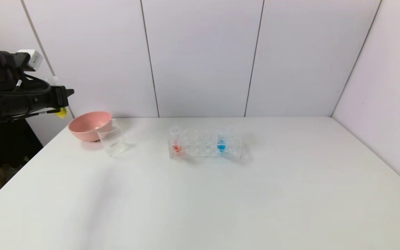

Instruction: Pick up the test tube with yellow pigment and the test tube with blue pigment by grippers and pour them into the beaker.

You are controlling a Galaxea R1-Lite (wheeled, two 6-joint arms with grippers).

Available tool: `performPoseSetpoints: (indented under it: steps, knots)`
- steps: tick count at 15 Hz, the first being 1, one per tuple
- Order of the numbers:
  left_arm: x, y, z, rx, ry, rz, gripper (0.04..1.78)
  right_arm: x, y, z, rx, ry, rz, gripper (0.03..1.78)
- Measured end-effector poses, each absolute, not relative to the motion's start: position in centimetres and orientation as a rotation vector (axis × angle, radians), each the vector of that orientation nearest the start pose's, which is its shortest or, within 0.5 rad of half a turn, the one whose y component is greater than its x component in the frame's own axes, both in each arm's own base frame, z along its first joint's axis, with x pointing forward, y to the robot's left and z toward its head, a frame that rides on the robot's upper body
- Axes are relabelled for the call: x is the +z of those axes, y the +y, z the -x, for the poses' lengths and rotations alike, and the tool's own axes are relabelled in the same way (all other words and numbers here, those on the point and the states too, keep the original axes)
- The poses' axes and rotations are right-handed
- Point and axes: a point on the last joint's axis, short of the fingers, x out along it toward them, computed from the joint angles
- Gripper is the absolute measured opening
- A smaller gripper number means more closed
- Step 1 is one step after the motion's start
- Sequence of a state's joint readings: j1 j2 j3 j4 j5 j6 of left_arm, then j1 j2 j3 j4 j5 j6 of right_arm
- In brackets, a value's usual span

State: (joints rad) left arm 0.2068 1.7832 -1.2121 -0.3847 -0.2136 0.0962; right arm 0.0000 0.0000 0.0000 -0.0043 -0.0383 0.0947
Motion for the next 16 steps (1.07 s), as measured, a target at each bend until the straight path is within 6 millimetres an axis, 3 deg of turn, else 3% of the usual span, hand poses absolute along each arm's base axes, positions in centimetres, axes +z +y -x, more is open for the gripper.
performPoseSetpoints:
  steps: [7,11,16]
  knots:
    - [24.6,7.0,-36.2,-0.105,0.241,-0.173,0.54,7.6,-0.1,2.3,-0.038,-0.006,-0.095,1.71]
    - [25.3,8.2,-36.6,-0.191,0.304,-0.323,0.54,7.6,-0.1,2.3,-0.038,-0.006,-0.095,1.71]
    - [25.2,9.5,-38.5,-0.344,0.232,-0.535,0.54,7.6,-0.1,2.3,-0.038,-0.006,-0.095,1.71]
